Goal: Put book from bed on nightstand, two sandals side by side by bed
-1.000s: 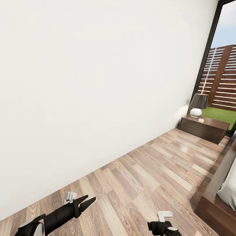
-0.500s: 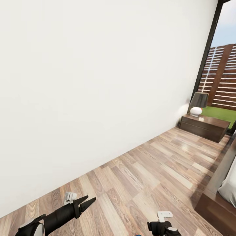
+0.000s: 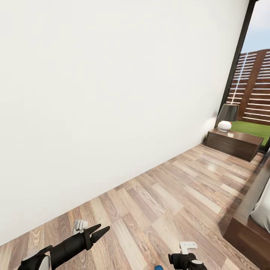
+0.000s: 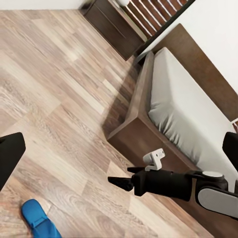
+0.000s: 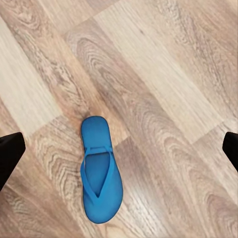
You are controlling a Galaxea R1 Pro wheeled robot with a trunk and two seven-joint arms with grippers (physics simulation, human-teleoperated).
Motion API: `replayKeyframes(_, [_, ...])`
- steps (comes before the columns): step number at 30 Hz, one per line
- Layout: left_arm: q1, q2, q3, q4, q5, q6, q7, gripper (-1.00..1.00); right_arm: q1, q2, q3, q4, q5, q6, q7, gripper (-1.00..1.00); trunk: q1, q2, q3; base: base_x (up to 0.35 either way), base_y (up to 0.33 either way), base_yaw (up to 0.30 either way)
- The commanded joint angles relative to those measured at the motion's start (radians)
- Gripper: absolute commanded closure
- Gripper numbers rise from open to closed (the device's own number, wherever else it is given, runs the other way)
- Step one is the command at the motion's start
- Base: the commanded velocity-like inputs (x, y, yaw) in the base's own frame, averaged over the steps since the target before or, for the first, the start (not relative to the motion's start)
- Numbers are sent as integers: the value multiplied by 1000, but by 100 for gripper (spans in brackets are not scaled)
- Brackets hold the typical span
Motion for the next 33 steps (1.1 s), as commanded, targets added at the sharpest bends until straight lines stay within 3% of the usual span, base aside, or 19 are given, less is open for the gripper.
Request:
replayKeyframes(1, [-1, 0, 0, 0, 6, 8, -1, -100, 0, 0, 0, -2, 0, 6, 1, -100, 4, -8, -4, 0, 0, 0])
replayKeyframes(33, [0, 0, 0, 2, 7, 8, -1, -100, 0, 0, 1, -2, 0, 6, 1, -100, 126, -232, -104, 0, 0, 0])
